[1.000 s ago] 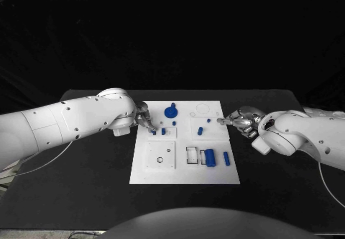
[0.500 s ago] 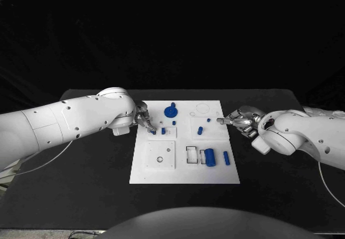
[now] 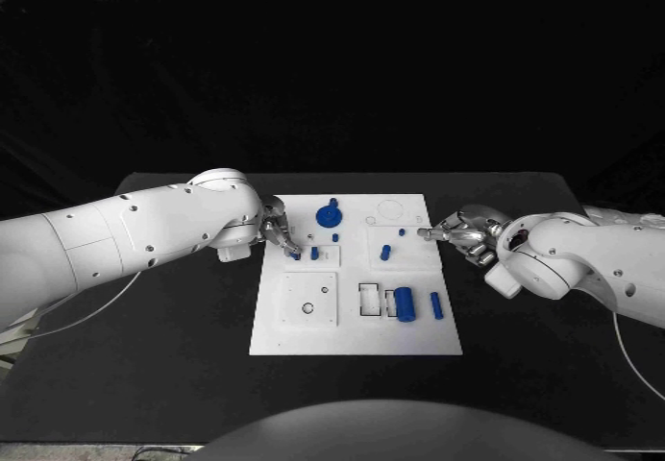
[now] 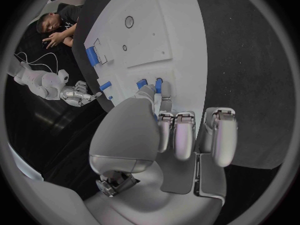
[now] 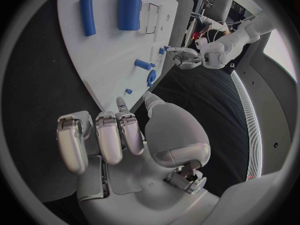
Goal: Assemble the parts on the task board
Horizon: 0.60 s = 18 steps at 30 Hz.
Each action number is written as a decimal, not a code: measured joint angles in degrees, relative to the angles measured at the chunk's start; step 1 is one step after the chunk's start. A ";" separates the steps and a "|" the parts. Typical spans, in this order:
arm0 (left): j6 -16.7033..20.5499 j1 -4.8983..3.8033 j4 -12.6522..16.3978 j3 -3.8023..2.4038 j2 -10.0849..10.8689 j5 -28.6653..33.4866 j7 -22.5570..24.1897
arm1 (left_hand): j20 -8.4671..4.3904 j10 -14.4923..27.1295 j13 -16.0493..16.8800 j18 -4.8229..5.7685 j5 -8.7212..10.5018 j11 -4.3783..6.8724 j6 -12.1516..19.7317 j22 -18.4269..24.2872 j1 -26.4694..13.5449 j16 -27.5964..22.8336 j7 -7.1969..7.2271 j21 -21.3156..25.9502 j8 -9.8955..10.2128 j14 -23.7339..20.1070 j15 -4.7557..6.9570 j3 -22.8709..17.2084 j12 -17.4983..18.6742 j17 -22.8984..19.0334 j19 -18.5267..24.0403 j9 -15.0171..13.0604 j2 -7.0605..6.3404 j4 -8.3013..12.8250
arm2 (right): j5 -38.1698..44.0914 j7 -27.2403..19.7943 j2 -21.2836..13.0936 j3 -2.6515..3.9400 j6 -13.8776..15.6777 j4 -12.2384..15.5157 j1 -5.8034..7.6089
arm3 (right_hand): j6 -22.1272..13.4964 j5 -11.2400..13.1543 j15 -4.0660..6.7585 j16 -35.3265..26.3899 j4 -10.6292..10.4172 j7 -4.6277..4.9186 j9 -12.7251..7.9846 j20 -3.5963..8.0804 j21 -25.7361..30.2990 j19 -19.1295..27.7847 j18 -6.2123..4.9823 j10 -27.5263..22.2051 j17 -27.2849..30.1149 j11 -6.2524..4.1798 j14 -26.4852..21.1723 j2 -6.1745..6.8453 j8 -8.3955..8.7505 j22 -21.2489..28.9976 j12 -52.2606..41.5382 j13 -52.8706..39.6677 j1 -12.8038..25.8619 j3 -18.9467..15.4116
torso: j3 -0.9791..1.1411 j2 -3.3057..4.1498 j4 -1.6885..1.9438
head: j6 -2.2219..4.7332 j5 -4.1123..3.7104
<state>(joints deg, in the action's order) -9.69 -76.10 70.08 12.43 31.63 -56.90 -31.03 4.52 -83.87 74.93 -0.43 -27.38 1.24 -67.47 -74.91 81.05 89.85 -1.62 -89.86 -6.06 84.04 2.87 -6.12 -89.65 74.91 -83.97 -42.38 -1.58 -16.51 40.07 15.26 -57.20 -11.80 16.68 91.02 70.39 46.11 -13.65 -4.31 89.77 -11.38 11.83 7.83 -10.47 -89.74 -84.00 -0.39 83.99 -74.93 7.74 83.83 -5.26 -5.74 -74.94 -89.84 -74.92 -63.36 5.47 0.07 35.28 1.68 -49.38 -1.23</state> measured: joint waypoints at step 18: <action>-0.12 0.02 -0.51 -0.01 -0.57 -0.12 -0.02 | 0.00 0.00 0.00 0.00 0.34 0.00 0.00 0.00 0.27 0.00 0.00 0.00 0.08 0.00 0.00 -0.10 0.00 0.00 0.00 0.03 0.27 -0.05 | 0.00 0.06 -0.12 0.00 -0.02 0.17 0.00 | 0.00 0.00 0.00 0.00 0.00 0.00 -0.01 0.00 0.00 0.00 0.00 0.00 0.01 0.00 0.00 0.00 0.00 0.01 0.00 0.01 0.00 0.00 | 0.01 0.05 -0.01 | -0.31 -0.17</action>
<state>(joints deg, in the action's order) -9.82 -76.08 69.56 12.42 31.06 -57.02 -31.04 4.52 -83.88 74.93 -0.42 -27.04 1.24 -67.47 -74.91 81.32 89.85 -1.62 -89.86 -5.98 84.04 2.87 -6.22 -89.66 74.90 -83.97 -42.35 -1.31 -16.55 40.07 15.32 -57.32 -11.80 16.66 91.18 70.38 46.11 -13.65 -4.30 89.77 -11.38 11.83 7.82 -10.47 -89.74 -84.00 -0.39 83.99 -74.92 7.74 83.83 -5.26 -5.74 -74.92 -89.84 -74.91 -63.36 5.47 0.08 35.34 1.67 -49.70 -1.40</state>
